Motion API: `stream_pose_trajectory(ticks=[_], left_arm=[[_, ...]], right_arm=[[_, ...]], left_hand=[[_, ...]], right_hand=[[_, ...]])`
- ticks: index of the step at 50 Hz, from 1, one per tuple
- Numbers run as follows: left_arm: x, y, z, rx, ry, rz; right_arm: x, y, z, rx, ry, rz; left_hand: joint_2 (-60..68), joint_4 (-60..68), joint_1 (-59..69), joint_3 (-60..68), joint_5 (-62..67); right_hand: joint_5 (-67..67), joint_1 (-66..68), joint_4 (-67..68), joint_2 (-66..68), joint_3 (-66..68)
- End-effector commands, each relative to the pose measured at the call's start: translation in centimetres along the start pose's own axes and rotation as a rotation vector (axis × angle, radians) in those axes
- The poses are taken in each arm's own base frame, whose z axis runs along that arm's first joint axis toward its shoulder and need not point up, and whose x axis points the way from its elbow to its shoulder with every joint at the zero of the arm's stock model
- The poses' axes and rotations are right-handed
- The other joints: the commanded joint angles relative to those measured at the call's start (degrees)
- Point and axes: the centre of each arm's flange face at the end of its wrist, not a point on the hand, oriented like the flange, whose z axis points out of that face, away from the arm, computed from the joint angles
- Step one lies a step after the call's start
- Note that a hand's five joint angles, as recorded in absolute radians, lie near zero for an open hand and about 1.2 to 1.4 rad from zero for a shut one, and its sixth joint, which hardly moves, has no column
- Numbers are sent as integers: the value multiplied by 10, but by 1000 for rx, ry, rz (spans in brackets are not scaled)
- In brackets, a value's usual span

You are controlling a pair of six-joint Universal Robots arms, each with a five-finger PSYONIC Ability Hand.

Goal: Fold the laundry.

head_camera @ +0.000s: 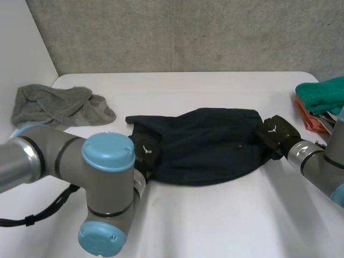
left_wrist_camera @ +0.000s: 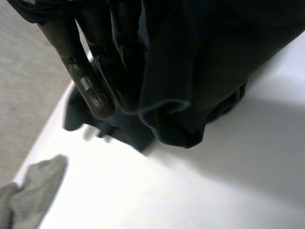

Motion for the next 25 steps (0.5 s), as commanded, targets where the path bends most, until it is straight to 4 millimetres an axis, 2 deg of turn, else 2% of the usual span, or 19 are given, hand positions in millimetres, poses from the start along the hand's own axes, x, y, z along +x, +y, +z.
stream_pose_trajectory(ticks=[1, 3, 4, 6, 7, 10, 11, 14, 15, 18, 19, 22, 25], left_arm=[[-54, -48, -23, 146, -154, -103], [-68, -61, -32, 194, -179, -137], [-82, -74, -43, 240, -203, -167], [-97, -86, -56, 285, -225, -199], [-112, -99, -72, 332, -246, -227], [-133, -117, -96, 401, -265, -258], [-145, -126, -112, 438, -278, -273], [-166, -140, -136, 497, -314, -294], [-179, -149, -152, 535, -341, -309], [-197, -160, -174, 587, -379, -333], [-208, -168, -188, 623, -400, -350], [-225, -181, -214, 685, -432, -373], [-236, -189, -227, 719, -443, -377]], right_arm=[[31, -36, -21, 56, 76, 59], [41, -48, -28, 72, 97, 66], [53, -62, -38, 87, 120, 72], [67, -78, -50, 109, 148, 76], [80, -95, -62, 132, 172, 82], [99, -121, -84, 175, 211, 86], [112, -137, -98, 202, 247, 88], [130, -155, -115, 232, 290, 93], [140, -167, -126, 258, 320, 92], [154, -184, -143, 292, 359, 98], [161, -195, -155, 309, 382, 108], [168, -213, -175, 345, 391, 129], [167, -224, -182, 379, 382, 138]], left_hand=[[126, 121, 190, 127, 138], [126, 121, 190, 127, 138], [126, 121, 190, 127, 138], [126, 121, 190, 127, 138], [126, 121, 190, 127, 138], [126, 121, 190, 127, 138], [126, 121, 190, 127, 138], [126, 121, 190, 127, 138], [126, 121, 190, 127, 138], [126, 121, 190, 127, 138], [126, 121, 190, 127, 138], [126, 121, 190, 127, 138], [126, 121, 190, 127, 138]], right_hand=[[154, 218, 122, 136, 129], [154, 218, 122, 136, 129], [154, 218, 122, 136, 129], [154, 218, 122, 136, 129], [154, 218, 122, 136, 129], [154, 218, 122, 136, 129], [154, 218, 122, 136, 129], [154, 218, 122, 136, 129], [154, 218, 122, 136, 129], [154, 218, 122, 136, 129], [154, 218, 122, 136, 129], [154, 218, 122, 136, 129], [154, 218, 122, 136, 129]])
